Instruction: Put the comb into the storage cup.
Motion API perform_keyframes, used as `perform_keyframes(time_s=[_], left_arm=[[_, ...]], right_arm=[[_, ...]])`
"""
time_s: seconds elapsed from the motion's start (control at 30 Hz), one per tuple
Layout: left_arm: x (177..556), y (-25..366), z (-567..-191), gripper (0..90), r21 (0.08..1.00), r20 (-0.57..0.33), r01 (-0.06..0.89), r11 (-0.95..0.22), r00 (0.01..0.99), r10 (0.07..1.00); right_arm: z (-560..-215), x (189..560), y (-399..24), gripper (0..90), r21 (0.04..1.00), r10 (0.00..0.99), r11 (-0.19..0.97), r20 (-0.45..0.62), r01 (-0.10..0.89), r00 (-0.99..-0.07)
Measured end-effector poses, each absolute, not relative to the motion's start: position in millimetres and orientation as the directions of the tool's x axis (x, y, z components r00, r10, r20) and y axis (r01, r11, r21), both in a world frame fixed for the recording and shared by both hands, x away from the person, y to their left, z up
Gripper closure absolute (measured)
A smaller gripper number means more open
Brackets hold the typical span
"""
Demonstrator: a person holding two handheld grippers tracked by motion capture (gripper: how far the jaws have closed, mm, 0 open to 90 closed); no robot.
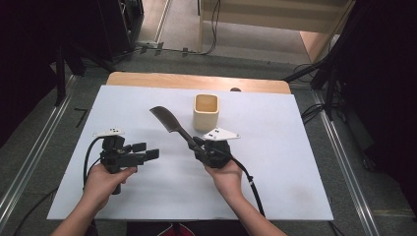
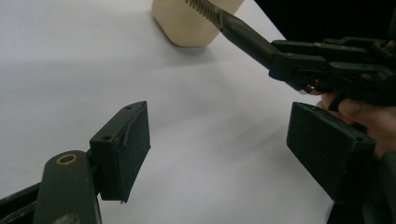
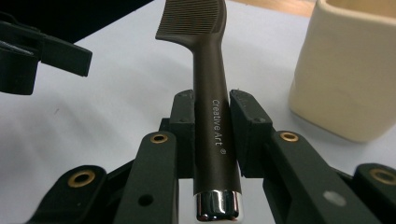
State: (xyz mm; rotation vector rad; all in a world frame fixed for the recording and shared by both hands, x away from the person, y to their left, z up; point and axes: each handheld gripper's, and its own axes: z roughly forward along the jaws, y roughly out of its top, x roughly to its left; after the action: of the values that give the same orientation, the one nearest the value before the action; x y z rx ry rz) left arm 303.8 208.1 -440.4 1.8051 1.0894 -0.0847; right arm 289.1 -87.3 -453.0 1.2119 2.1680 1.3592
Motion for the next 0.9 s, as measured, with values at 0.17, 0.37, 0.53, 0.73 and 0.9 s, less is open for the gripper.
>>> perform_keyframes(time_s=[0.17,0.37,0.53,0.73,0.9], left_arm=[[314.5,205.0,-435.4,23.1,0.701,-0.477,0.702,-0.128,0.594,0.647],[324.3,198.3,-430.2,23.1,0.707,-0.460,0.696,-0.127,0.588,0.665],[335.2,192.4,-420.8,23.0,0.714,-0.469,0.692,-0.107,0.586,0.661],[343.5,188.1,-415.0,23.0,0.720,-0.471,0.688,-0.087,0.577,0.668],[350.3,181.9,-409.8,23.0,0.731,-0.456,0.677,-0.084,0.577,0.677]], right_arm=[[-452.3,292.8,-76.7,70.0,0.870,0.810,0.172,0.143,0.463,-0.569],[-452.0,297.4,-71.9,70.0,0.882,0.820,0.119,0.171,0.456,-0.546],[-451.7,302.0,-65.6,70.0,0.902,0.828,0.077,0.179,0.424,-0.532],[-457.3,305.9,-60.2,70.0,0.907,0.833,0.033,0.206,0.419,-0.513],[-459.6,305.3,-56.0,70.0,0.922,0.840,0.014,0.198,0.386,-0.505]])
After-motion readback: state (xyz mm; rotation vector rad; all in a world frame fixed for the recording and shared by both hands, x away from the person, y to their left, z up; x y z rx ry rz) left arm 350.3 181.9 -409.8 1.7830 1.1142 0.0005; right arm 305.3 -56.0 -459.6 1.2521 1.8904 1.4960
